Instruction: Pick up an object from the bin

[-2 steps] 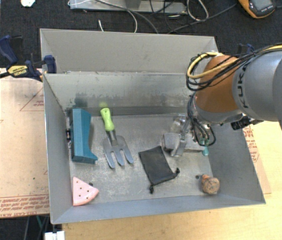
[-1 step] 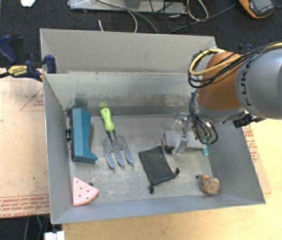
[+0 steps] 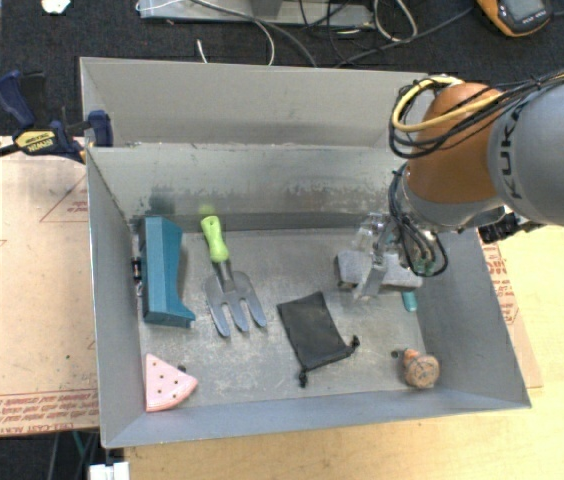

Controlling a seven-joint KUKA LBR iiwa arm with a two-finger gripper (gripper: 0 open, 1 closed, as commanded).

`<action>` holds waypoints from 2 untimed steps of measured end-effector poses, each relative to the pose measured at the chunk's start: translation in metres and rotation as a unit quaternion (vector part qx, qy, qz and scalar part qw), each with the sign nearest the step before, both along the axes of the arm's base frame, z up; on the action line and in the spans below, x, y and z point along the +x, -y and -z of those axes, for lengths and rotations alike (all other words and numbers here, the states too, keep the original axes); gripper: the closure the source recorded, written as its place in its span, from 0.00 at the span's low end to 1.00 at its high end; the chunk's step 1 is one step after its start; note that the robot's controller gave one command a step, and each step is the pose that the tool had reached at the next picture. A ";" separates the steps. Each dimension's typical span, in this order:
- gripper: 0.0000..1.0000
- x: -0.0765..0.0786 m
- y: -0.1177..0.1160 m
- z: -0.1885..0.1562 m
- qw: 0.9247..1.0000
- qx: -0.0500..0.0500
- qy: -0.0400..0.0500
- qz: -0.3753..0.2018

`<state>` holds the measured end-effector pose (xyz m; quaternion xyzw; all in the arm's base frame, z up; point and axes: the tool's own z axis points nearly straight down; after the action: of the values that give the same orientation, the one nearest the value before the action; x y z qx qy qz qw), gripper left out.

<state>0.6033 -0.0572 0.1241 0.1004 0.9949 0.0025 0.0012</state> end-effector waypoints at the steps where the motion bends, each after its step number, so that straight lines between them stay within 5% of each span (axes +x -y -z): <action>1: 1.00 0.000 0.000 -0.034 1.000 0.000 -0.001 0.000; 2: 1.00 0.001 0.000 -0.066 1.000 0.000 0.003 -0.001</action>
Offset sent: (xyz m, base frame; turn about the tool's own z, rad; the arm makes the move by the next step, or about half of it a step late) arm -0.0002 0.0000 0.0686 -0.0006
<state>0.6047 -0.0570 0.1898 0.0994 0.9950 0.0030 0.0037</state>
